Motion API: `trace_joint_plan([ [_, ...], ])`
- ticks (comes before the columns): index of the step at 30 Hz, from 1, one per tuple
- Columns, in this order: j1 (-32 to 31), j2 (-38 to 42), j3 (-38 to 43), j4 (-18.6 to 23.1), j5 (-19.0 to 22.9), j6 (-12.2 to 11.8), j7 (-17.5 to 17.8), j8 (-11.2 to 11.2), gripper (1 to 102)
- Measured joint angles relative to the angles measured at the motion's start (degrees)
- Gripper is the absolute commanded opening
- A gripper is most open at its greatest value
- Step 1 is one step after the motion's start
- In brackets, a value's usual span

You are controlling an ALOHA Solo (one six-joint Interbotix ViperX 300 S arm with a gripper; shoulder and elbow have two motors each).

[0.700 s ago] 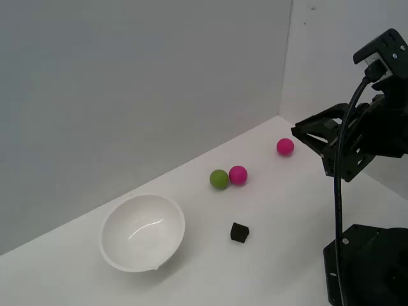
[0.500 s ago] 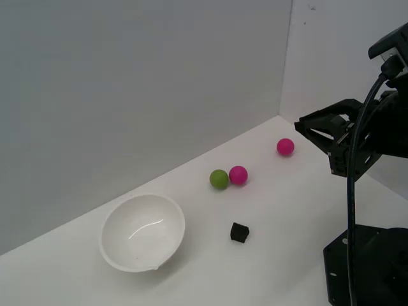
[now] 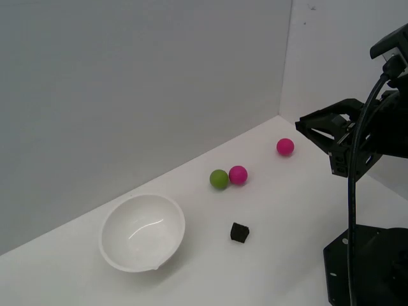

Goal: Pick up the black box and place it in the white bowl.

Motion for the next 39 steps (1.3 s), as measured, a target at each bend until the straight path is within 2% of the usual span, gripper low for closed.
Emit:
trace_joint_plan([
  [5,0.0,-0.5,-0.5,-0.7,-0.9,0.6,1.8,-0.1,10],
  [8,0.0,-0.9,-1.0,-2.1,-2.3,0.9,3.5,0.0,18],
  [13,0.0,-2.5,-2.5,-4.9,-5.0,1.0,5.4,-0.1,23],
  [17,0.0,-4.6,-4.7,-7.4,-7.5,1.0,7.7,-0.1,37],
  [20,0.1,-6.7,-6.6,-9.5,-9.5,1.1,9.3,0.0,41],
  [23,0.0,-8.1,-8.1,-11.5,-11.6,1.0,11.2,0.0,51],
  [27,0.0,-9.8,-9.8,-13.5,-13.4,1.1,13.7,-0.1,74],
  [31,0.0,-10.7,-10.6,-14.2,-14.2,1.1,14.8,0.0,87],
  [33,0.0,-11.1,-11.0,-14.2,-14.2,1.1,15.5,-0.1,98],
  [39,0.0,-12.9,-12.8,-15.4,-15.3,0.5,17.4,0.0,100],
])
